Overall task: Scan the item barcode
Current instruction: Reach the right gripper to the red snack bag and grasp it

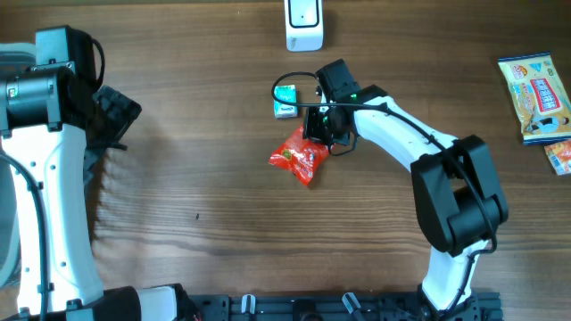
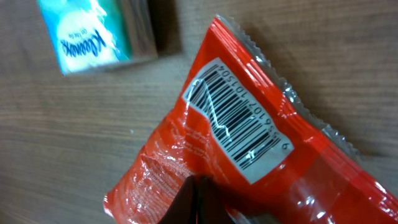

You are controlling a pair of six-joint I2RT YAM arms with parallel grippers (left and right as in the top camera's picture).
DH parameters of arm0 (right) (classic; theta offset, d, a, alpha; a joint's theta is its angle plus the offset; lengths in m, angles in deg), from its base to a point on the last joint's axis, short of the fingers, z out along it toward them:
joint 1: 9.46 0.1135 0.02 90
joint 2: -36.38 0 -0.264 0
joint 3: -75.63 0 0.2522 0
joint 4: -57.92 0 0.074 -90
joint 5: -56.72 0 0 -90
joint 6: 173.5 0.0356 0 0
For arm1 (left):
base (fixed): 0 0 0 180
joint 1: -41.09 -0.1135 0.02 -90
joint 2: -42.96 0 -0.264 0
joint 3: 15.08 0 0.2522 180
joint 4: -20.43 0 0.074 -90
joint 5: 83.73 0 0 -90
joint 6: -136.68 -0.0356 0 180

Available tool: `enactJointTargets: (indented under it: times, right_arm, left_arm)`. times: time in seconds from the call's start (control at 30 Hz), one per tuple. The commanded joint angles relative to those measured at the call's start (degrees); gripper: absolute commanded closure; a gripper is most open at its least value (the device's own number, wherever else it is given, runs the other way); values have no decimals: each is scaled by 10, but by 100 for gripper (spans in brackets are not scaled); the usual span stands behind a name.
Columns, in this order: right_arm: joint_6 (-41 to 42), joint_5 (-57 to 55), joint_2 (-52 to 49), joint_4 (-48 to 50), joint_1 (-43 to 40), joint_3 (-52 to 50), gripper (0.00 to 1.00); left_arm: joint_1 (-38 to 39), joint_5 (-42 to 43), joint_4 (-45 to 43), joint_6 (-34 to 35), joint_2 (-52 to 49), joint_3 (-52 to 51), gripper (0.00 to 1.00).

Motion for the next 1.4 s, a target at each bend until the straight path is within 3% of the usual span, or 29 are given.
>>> enactJointTargets:
  times: [0.0, 0.17, 0.33, 0.5, 0.77, 1.07, 1.37]
  right_arm:
    - [-8, -50, -30, -56, 4, -14, 96]
    - [-8, -93, 57, -127, -15, -12, 96]
    - [-32, 4, 169, -125, -19, -12, 96]
    - [-29, 24, 154, -167, -14, -36, 96]
    - [35, 84, 130, -16, -12, -222, 96]
    - [5, -22, 178, -136, -16, -134, 96]
    - [-1, -30, 157, -71, -65, -118, 96]
  left_arm:
    - [-4, -3, 0, 7, 0, 1, 0]
    - [-4, -3, 0, 7, 0, 1, 0]
    - [-4, -3, 0, 7, 0, 1, 0]
    - [-4, -3, 0, 7, 0, 1, 0]
    - [-4, -3, 0, 7, 0, 1, 0]
    - [-4, -3, 0, 7, 0, 1, 0]
    - [-4, -3, 0, 7, 0, 1, 0]
